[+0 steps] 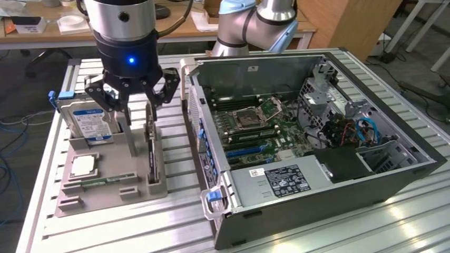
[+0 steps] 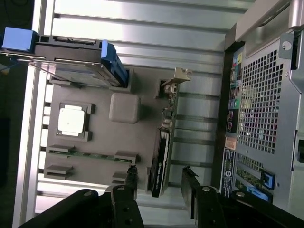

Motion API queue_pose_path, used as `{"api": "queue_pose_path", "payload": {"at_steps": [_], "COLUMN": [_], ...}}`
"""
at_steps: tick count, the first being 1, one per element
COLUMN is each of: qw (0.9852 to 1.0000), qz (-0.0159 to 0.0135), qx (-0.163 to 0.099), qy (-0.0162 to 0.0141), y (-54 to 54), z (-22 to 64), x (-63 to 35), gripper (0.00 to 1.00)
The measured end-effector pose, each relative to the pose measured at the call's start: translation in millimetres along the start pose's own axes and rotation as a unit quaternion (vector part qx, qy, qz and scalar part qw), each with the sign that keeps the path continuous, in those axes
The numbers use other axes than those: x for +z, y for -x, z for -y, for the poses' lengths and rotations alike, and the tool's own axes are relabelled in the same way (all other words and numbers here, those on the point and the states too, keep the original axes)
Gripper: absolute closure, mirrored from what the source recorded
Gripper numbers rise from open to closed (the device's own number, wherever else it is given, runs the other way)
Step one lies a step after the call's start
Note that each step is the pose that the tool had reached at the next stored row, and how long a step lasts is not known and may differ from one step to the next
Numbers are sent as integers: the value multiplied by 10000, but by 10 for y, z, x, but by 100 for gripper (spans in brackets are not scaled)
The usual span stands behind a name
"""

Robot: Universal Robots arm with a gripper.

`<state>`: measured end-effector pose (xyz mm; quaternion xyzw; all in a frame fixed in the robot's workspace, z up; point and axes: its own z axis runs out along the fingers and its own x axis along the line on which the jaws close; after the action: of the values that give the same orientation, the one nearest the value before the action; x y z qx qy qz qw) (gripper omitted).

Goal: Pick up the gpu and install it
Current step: 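Pick up the gpu and move the gpu toward the slot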

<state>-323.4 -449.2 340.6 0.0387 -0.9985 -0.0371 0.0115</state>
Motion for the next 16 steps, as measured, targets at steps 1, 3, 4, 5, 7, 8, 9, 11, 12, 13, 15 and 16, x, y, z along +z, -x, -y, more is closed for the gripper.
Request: {"api": "queue_pose_path", "payload": {"at_steps": [1, 3, 4, 5, 7, 8, 9, 11, 12, 13, 15, 16], "qw": [10000, 10000, 10000, 10000, 10000, 10000, 10000, 10000, 10000, 10000, 9999, 9999], "qz": [0, -2, -2, -3, -4, -4, -5, -6, -6, -7, -8, -8], "qx": [-8, -24, -31, -39, -53, -59, -67, -80, -86, -92, -106, -112], "qy": [0, -1, -1, -1, -1, -1, -2, -2, -2, -2, -2, -2], "y": [0, 2, 2, 3, 3, 3, 4, 5, 5, 5, 7, 11], "z": [1, 2, 3, 4, 5, 6, 6, 7, 8, 8, 9, 10], "x": [6, 18, 25, 31, 43, 50, 56, 69, 75, 79, 89, 93], "gripper": [50, 50, 50, 50, 50, 50, 50, 50, 50, 50, 50, 50]}}
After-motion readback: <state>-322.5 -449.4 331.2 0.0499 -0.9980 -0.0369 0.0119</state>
